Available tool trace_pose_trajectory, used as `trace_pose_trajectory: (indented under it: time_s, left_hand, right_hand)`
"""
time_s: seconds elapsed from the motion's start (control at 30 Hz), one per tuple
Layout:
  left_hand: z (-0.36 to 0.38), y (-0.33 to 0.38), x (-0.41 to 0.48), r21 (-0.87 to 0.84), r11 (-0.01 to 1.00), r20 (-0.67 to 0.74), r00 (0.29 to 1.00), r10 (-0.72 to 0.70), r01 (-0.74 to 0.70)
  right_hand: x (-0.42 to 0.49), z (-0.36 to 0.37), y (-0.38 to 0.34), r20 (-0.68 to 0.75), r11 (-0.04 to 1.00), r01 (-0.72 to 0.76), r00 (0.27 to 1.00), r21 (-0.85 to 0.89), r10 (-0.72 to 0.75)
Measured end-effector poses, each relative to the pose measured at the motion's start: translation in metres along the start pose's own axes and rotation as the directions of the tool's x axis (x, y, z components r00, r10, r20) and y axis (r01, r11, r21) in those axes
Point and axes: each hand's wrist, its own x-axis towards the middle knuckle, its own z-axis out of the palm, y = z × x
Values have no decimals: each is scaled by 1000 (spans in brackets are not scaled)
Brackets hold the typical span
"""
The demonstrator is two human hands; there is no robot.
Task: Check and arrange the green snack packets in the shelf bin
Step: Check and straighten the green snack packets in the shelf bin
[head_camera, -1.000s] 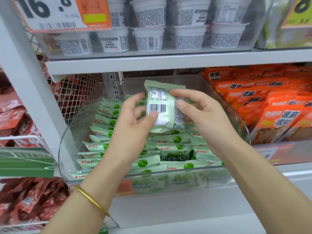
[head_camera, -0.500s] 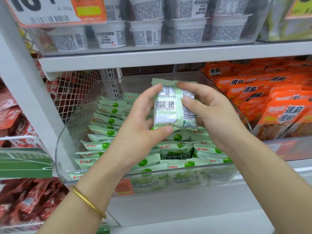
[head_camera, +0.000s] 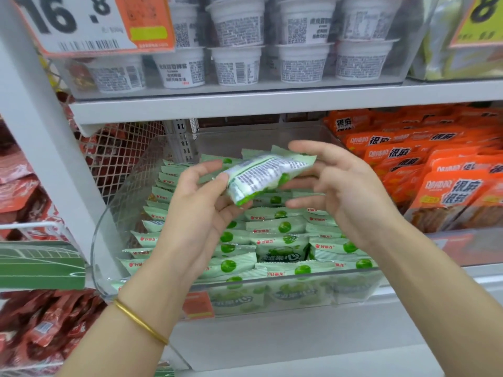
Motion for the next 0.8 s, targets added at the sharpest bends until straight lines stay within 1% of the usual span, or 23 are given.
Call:
trace_pose_trajectory:
  time_s: [0.03, 0.1, 0.13, 0.17, 0.23, 0.27, 0.3, 0.33, 0.37, 0.4, 0.47, 0.53, 0.6, 0.67, 0.8]
  left_hand:
    - [0, 1, 1, -12, 1000, -4, 1000, -20, 20]
    - [1, 1, 0, 7, 998, -1, 998, -59, 59]
    - [1, 1, -1, 29, 996, 6, 997, -82, 82]
    - [2, 1, -2, 51, 993, 16, 994, -108, 107]
    - [3, 1, -4, 117, 984, 34, 989, -143, 138]
    - [2, 1, -5, 207, 971, 29, 992, -125, 116]
    - [0, 0, -5, 346, 936, 17, 997, -71, 61]
    - [-2, -1, -4, 481, 877, 15, 1000, 3, -10]
    - [-4, -2, -3, 568, 820, 25, 997, 74, -75]
    - [-6, -3, -3, 606, 787, 35, 992, 123, -120]
    - [-10, -6, -2, 621, 769, 50, 986, 157, -154]
    - [-13, -7, -1, 649, 745, 50, 985, 163, -156]
    - [-16, -8, -1, 670, 723, 57, 983, 174, -167]
    - [-17, -8, -2, 667, 721, 72, 980, 188, -187]
    - [-14, -5, -7, 655, 726, 90, 976, 200, -209]
  right_hand:
    - [-1, 0, 1, 9, 995, 36, 999, -89, -35]
    - [-3, 2, 4, 19, 936, 130, 991, -327, -131]
    - [-5, 4, 4, 23, 901, 164, 985, -403, -169]
    - [-6, 5, 3, 27, 877, 193, 979, -439, -202]
    - [-8, 5, 1, 13, 873, 207, 974, -441, -225]
    - [-8, 4, 0, -8, 876, 193, 976, -442, -219]
    - [-9, 2, -2, -31, 874, 177, 976, -452, -214]
    - [-10, 1, -4, -45, 871, 172, 975, -460, -216]
    - [-11, -1, -5, -46, 881, 170, 976, -441, -212]
    - [-12, -3, -7, -41, 904, 164, 980, -395, -195]
    - [-14, -6, -10, -9, 944, 131, 990, -304, -141]
    - [-17, -8, -13, 41, 947, 113, 994, -301, -106]
    - [-19, -11, -13, 84, 924, 94, 994, -369, -68]
    - [-20, -12, -14, 108, 881, 73, 994, -468, -25]
    - [-22, -14, -15, 185, 744, 127, 983, -656, -5]
